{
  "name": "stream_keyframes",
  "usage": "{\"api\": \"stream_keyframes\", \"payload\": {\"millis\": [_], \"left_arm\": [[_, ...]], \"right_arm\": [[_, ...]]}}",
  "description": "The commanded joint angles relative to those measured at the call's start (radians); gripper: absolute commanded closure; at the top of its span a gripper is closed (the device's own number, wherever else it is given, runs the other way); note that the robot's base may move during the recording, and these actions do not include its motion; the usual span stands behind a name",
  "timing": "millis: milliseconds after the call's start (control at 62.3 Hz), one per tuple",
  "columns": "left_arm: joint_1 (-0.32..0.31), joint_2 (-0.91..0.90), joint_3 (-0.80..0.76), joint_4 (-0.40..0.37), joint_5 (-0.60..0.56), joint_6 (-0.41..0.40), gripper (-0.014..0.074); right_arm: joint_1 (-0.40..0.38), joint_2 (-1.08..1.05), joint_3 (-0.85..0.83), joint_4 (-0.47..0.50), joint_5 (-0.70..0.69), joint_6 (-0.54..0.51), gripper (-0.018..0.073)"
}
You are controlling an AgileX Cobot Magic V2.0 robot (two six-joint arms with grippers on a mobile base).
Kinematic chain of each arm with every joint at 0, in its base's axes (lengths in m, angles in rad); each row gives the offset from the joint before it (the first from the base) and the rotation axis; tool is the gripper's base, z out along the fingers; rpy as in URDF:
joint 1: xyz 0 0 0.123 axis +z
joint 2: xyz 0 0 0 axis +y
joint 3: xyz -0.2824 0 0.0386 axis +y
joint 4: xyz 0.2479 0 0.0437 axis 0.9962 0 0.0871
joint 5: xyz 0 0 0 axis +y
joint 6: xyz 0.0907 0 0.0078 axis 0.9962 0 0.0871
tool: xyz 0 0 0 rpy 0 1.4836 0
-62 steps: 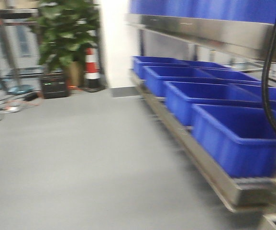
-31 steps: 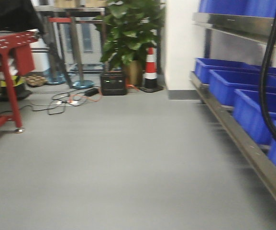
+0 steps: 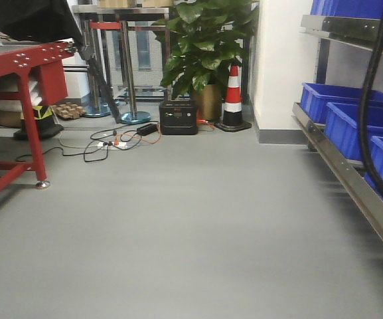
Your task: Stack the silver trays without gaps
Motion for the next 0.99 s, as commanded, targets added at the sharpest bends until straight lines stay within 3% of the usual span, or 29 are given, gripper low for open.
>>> {"api": "stream_keyframes", "payload": {"millis": [0,979], "left_arm": [[-0.011,-0.007,-0.017,-0.04,-0.037,0.001,0.0614],[-0.011,-0.007,-0.017,-0.04,-0.058,0.001,0.0614]], "right_arm": [[0.008,-0.005,-0.001,0.0,-0.1,-0.016,0.0637],[0.008,-0.005,-0.001,0.0,-0.105,-0.016,0.0637]]}}
